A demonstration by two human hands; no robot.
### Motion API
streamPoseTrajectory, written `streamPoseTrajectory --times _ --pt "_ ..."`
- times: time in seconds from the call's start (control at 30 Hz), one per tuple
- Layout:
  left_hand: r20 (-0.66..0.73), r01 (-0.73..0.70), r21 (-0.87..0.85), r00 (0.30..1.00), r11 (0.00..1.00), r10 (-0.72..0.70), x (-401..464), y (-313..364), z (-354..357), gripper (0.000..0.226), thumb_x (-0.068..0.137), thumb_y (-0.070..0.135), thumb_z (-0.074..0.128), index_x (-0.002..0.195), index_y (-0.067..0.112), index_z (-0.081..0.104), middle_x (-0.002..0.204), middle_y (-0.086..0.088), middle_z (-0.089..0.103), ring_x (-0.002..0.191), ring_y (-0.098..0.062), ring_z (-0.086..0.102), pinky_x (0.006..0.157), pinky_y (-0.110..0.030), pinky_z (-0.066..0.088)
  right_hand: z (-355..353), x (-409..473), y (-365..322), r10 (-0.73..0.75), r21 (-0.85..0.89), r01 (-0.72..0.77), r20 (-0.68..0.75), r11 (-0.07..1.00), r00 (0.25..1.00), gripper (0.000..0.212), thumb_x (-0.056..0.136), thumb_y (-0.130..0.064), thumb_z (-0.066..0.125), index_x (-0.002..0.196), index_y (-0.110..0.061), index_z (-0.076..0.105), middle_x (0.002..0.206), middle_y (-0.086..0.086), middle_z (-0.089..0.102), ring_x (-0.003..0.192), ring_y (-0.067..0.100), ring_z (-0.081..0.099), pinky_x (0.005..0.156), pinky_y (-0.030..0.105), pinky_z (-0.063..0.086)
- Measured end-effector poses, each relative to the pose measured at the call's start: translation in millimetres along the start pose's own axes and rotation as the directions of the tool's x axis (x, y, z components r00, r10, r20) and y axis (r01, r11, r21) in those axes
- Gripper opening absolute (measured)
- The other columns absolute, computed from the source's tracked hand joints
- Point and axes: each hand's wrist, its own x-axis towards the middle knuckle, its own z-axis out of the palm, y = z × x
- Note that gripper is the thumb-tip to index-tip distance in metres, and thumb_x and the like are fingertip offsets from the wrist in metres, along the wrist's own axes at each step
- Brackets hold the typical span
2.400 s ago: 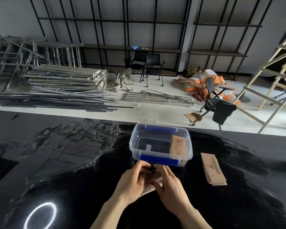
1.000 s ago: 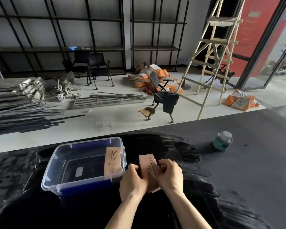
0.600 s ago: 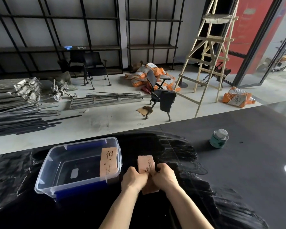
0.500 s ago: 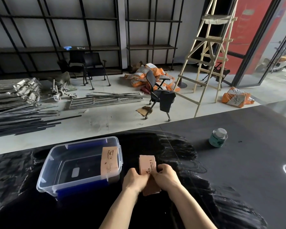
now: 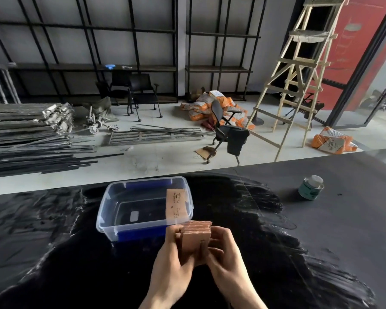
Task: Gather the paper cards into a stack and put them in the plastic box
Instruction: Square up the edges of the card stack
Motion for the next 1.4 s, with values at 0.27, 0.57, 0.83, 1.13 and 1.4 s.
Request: streamPoseTrajectory --times 0.27,0.57,0.83,1.13,1.4 --pt "-0.054 0.023 -0.138 0.998 0.990 -0.031 -34 -40 -63 0.052 0.090 -0.003 0.071 0.126 0.033 0.058 0.122 0.005 0.069 0.112 0.007 0.066 0.093 -0.008 0.051 89 -20 -5 -0.011 0.016 0.008 0.178 1.000 0.984 0.043 0.098 -0.001 0.063 0.132 -0.028 0.058 0.119 0.001 0.076 0.107 0.026 0.075 0.085 0.045 0.064" --pt "-0.012 0.091 -0.611 0.992 0.786 -0.125 -35 -54 -66 0.044 0.089 0.047 0.059 0.124 0.020 0.063 0.127 -0.020 0.069 0.109 -0.017 0.074 0.094 -0.043 0.061 100 -21 -12 0.130 0.322 -0.191 0.202 0.927 0.971 0.041 0.096 -0.045 0.052 0.131 -0.027 0.063 0.126 0.012 0.073 0.121 0.034 0.066 0.107 0.058 0.048" --pt "-0.247 0.173 -0.719 0.841 0.673 -0.481 -15 -44 -44 0.029 0.105 0.010 0.046 0.081 0.011 0.063 0.078 -0.015 0.072 0.079 -0.034 0.065 0.072 -0.045 0.056 125 -7 -15 0.448 0.434 -0.418 0.037 0.798 0.893 0.067 0.107 -0.058 0.024 0.106 -0.019 0.079 0.098 0.009 0.083 0.097 0.026 0.078 0.083 0.040 0.059" --pt "-0.271 0.093 -0.739 0.866 0.667 -0.420 -4 -44 -37 0.018 0.100 0.005 0.037 0.087 0.006 0.051 0.082 -0.025 0.059 0.075 -0.029 0.057 0.070 -0.044 0.047 141 -9 -17 0.504 0.500 -0.450 0.032 0.740 0.863 0.070 0.108 -0.054 0.025 0.102 -0.010 0.079 0.095 0.011 0.084 0.092 0.024 0.079 0.088 0.039 0.057" --pt "-0.240 0.080 -0.799 0.866 0.596 -0.439 -8 -52 -31 0.038 0.079 0.037 0.050 0.093 0.002 0.048 0.086 -0.019 0.062 0.080 -0.032 0.057 0.074 -0.045 0.047 145 -10 -7 0.453 0.404 -0.414 -0.002 0.816 0.891 0.080 0.108 -0.054 0.014 0.094 -0.009 0.079 0.088 0.010 0.083 0.087 0.023 0.079 0.083 0.034 0.057"
